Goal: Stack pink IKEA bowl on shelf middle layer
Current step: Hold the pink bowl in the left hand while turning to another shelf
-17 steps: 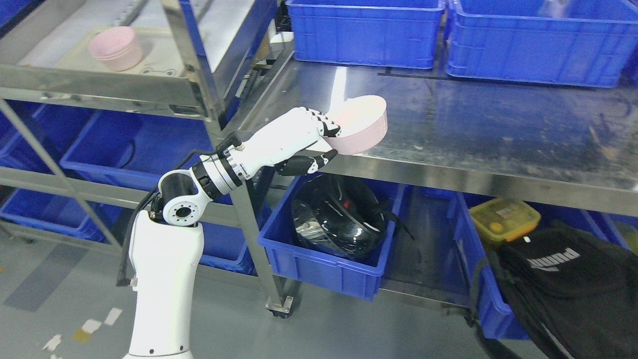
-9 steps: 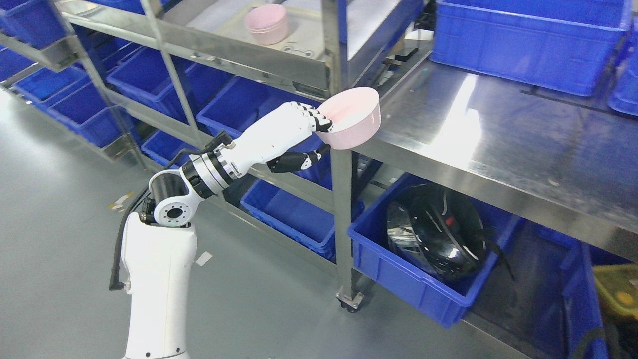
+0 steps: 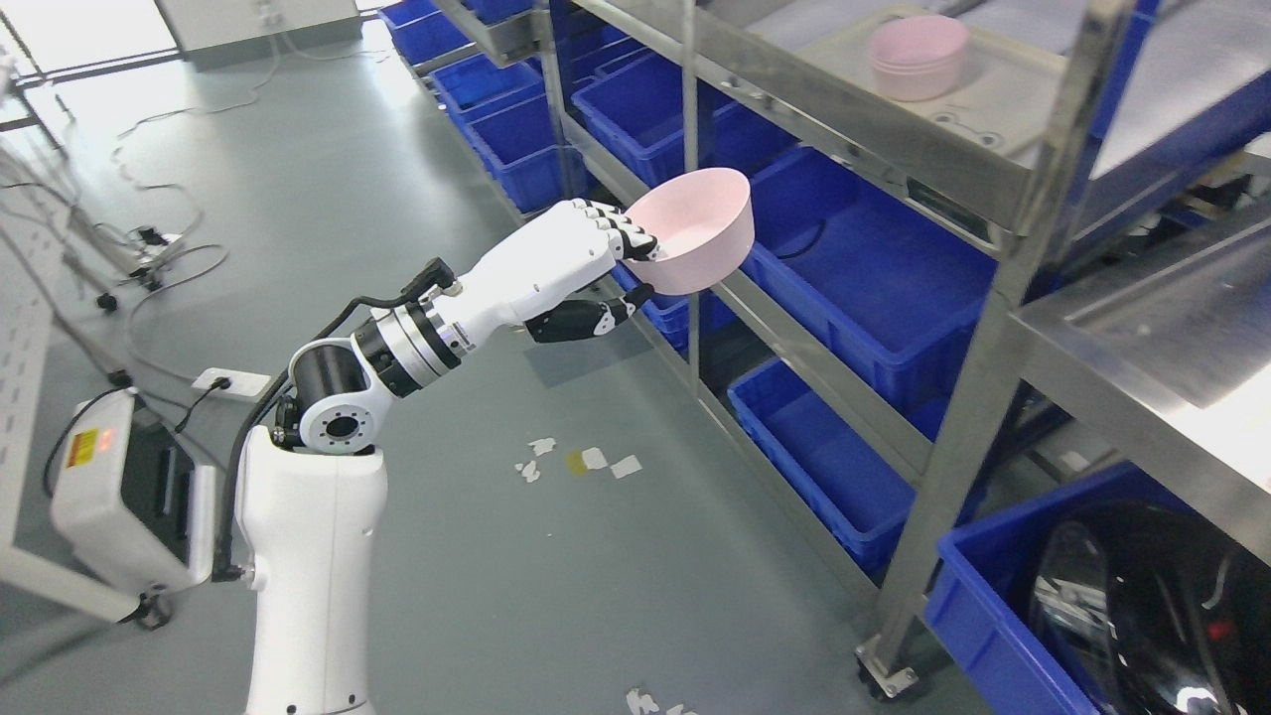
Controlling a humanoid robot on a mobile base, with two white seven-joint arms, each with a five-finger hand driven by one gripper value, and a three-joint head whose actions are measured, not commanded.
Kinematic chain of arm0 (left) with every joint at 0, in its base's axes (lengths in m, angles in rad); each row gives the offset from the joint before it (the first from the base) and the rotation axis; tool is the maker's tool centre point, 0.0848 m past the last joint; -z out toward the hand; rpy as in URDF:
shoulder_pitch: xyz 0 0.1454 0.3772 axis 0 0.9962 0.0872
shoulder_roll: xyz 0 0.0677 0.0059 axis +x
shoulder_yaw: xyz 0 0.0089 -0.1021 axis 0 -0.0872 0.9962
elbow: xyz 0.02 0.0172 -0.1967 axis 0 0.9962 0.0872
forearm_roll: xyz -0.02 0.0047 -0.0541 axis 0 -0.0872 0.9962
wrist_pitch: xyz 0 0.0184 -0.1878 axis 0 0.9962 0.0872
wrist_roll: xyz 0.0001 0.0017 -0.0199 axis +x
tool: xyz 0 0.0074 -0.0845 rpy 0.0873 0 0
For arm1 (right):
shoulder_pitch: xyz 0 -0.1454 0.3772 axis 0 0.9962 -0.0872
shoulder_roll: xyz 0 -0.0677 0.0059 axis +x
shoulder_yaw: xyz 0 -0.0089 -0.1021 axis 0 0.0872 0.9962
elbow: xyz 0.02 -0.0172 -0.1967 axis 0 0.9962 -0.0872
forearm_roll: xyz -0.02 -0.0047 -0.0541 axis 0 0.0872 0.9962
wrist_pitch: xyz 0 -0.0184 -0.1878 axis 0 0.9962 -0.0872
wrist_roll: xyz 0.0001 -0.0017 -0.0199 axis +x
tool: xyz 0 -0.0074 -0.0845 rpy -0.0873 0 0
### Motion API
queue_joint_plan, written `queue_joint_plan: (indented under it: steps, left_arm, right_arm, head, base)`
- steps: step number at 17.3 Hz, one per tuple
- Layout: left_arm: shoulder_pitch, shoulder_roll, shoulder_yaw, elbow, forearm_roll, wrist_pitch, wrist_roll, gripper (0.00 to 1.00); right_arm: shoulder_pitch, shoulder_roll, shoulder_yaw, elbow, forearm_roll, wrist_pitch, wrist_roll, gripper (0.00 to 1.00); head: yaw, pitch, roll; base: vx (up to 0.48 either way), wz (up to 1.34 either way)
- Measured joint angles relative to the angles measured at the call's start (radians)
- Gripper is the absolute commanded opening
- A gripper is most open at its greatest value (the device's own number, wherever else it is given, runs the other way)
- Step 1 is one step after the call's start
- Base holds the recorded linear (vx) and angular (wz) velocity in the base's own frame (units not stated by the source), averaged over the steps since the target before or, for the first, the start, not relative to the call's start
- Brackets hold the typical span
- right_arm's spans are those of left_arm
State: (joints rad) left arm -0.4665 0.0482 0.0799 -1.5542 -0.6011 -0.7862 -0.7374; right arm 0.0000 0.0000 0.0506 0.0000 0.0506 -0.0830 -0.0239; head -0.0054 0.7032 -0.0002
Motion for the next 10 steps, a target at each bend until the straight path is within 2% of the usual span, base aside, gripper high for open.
queue_joint_plan:
  steps: [10]
  left_arm:
    - [0.031, -0.001, 0.000, -0.005, -0.002, -0.002, 0.001, 0.03]
  right_arm:
    - [0.000, 0.000, 0.000, 0.000, 0.000, 0.000, -0.002, 1.00]
  head:
    - [0.0000, 0.000, 0.000]
  base:
    - [0.124, 0.83]
